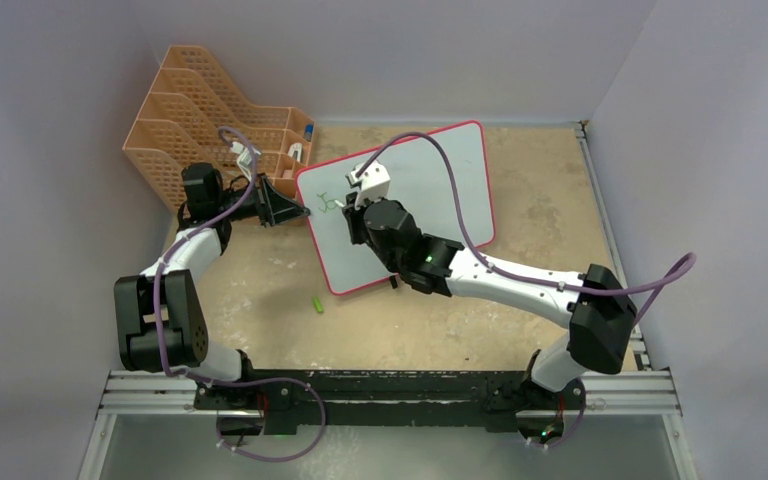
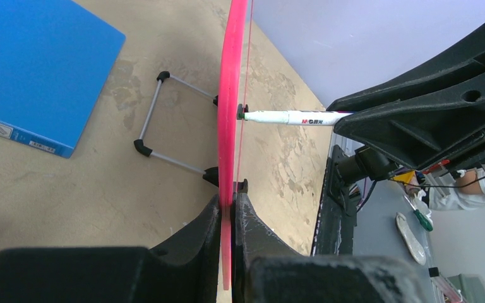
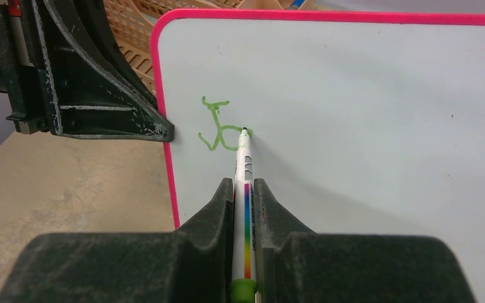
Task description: Write a sentence on the whiteboard
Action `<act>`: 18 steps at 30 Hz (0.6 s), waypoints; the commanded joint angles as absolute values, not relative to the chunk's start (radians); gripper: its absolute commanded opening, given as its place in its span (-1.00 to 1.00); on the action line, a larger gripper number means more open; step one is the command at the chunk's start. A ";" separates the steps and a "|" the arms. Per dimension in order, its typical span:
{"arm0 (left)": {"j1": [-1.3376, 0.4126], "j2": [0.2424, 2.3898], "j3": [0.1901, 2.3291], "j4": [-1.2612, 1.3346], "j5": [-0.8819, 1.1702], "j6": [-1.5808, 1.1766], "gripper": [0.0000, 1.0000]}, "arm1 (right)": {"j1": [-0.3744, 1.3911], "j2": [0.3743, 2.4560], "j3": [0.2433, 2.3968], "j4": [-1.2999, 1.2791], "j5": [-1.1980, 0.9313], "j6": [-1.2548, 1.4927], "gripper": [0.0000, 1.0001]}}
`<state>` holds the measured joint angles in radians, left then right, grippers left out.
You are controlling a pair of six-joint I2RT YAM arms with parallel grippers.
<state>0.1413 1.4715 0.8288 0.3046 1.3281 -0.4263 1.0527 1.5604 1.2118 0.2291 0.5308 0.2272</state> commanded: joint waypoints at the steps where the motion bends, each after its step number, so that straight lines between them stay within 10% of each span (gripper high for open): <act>1: 0.115 1.451 0.855 0.302 1.363 -0.414 -1.00 | 1.043 1.577 1.257 0.264 0.519 0.222 -1.00; 18: 0.117 1.445 0.859 0.282 1.345 -0.402 -1.00 | 1.043 1.490 1.229 0.258 0.553 0.205 -1.00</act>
<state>0.1402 1.4685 0.8288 0.2974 1.3296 -0.4259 1.0523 1.5570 1.2190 0.2279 0.5255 0.2226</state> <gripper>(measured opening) 0.058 0.118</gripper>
